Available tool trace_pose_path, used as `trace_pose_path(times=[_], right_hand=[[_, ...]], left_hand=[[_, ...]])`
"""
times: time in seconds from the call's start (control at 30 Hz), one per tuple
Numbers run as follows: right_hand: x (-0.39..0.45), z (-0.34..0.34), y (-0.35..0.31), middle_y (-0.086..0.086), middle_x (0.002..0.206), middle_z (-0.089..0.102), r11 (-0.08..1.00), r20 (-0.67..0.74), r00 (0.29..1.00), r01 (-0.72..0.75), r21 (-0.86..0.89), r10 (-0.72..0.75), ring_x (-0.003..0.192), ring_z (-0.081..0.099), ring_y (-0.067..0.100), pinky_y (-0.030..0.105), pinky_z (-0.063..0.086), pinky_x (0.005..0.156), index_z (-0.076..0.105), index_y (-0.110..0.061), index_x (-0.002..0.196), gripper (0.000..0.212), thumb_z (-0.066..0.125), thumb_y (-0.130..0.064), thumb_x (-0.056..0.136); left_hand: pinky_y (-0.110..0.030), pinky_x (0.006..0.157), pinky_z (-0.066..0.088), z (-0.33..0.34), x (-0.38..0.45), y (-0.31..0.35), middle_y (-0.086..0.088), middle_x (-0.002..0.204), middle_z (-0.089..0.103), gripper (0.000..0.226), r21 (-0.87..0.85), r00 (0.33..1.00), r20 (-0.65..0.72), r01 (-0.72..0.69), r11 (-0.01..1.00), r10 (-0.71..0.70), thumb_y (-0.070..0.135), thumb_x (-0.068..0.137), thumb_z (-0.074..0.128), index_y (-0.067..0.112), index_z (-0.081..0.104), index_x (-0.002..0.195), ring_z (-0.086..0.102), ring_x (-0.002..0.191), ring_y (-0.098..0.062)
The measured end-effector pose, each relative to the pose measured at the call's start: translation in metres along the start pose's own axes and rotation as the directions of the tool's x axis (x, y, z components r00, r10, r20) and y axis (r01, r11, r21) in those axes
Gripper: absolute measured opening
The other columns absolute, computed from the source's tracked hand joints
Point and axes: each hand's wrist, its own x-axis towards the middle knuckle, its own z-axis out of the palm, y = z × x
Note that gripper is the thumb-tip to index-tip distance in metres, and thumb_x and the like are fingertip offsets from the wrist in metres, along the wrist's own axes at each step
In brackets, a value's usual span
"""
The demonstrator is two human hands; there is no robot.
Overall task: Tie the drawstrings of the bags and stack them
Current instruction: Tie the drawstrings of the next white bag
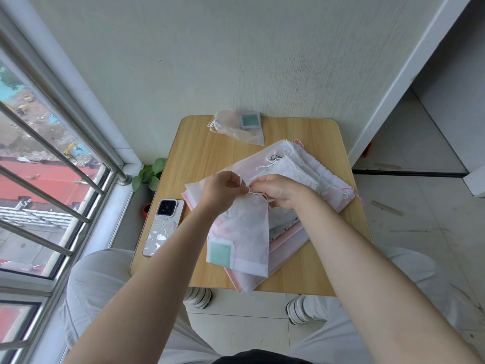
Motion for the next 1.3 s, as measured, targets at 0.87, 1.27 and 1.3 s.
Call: trace_pose_path(times=[0.87, 1.27, 1.3], right_hand=[[0.012, -0.008, -0.008, 0.007, 0.084, 0.067, 0.974, -0.444, 0.896, 0.119, 0.192, -0.022, 0.065, 0.061, 0.017, 0.027, 0.048, 0.065, 0.065, -0.008, 0.090, 0.026, 0.040, -0.011, 0.090], [0.007, 0.007, -0.017, -0.004, 0.042, 0.027, 0.920, -0.264, 0.964, 0.074, 0.385, 0.033, 0.035, 0.021, 0.011, 0.019, 0.017, 0.037, 0.050, -0.010, 0.075, 0.022, 0.032, -0.013, 0.089], [0.008, 0.007, -0.018, -0.005, 0.041, 0.029, 0.954, -0.288, 0.958, 0.067, 0.292, 0.021, 0.036, 0.023, 0.011, 0.018, 0.019, 0.038, 0.051, -0.010, 0.074, 0.021, 0.034, -0.013, 0.086]], left_hand=[[-0.019, 0.044, 0.031, -0.009, -0.005, 0.019, -0.001, 0.074, 0.072, 0.009, -0.065, 0.954, 0.150, 0.273, 0.960, -0.261, 0.012, 0.085, 0.055, 0.007, 0.062, 0.083, 0.048, 0.058, -0.013], [-0.021, 0.045, 0.028, -0.007, -0.001, 0.004, -0.011, 0.067, 0.059, 0.013, -0.019, 0.919, 0.026, 0.395, 0.919, -0.394, 0.009, 0.081, 0.059, 0.007, 0.057, 0.069, 0.046, 0.056, -0.021], [-0.020, 0.045, 0.027, -0.007, -0.002, 0.004, -0.009, 0.062, 0.055, 0.012, -0.021, 0.916, 0.015, 0.401, 0.916, -0.400, 0.008, 0.080, 0.058, 0.006, 0.057, 0.069, 0.042, 0.051, -0.019]])
